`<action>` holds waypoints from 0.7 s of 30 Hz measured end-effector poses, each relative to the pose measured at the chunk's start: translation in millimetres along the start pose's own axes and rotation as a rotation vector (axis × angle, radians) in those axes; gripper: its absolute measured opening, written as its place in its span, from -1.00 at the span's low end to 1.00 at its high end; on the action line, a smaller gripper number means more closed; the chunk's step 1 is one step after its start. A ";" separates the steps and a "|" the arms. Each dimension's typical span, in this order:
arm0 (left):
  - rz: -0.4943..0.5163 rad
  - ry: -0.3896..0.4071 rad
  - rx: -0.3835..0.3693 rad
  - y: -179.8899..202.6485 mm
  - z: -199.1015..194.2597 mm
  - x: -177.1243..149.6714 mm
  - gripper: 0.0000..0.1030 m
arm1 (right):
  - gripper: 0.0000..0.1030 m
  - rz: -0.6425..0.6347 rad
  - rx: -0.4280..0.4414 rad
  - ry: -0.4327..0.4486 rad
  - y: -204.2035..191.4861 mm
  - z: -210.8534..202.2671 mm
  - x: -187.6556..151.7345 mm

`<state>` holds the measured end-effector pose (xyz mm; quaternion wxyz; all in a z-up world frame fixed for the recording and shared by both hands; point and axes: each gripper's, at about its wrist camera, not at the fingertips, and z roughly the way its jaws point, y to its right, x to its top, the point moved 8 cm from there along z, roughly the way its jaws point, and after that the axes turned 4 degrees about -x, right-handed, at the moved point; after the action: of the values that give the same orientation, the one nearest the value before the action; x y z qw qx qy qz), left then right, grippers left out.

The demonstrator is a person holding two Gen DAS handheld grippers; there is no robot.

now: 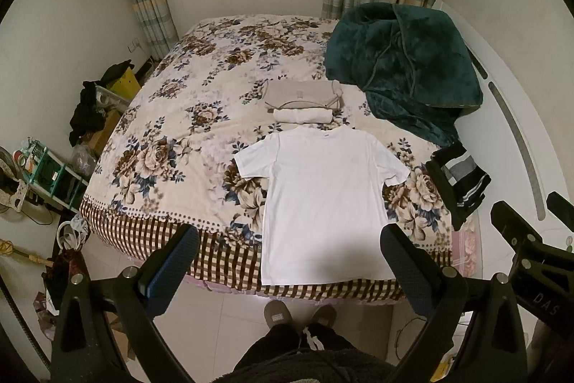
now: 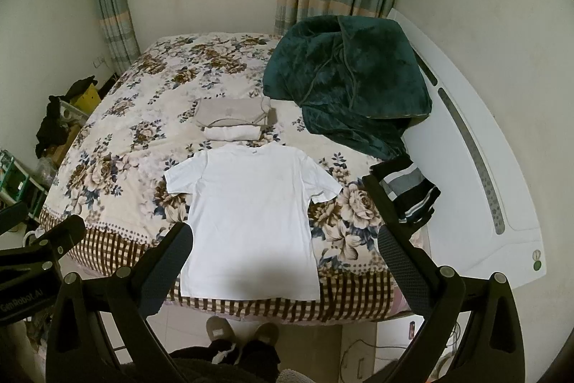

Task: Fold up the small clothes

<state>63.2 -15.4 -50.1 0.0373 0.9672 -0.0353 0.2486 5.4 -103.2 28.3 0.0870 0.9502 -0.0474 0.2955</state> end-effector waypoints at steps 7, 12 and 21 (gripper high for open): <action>-0.003 0.005 -0.001 2.3 1.1 7.0 1.00 | 1.00 -0.001 0.001 0.003 -1.7 -2.0 1.8; -0.003 0.011 0.000 4.8 -0.8 16.6 1.00 | 1.00 -0.001 -0.001 0.004 -2.8 -3.2 1.5; -0.002 0.019 -0.001 3.0 -6.5 18.4 1.00 | 1.00 0.000 -0.001 0.007 -4.8 -4.7 4.1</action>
<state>75.9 -18.8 -35.4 0.0383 0.9649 -0.0341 0.2577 6.9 -97.7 33.7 0.0878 0.9490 -0.0473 0.2990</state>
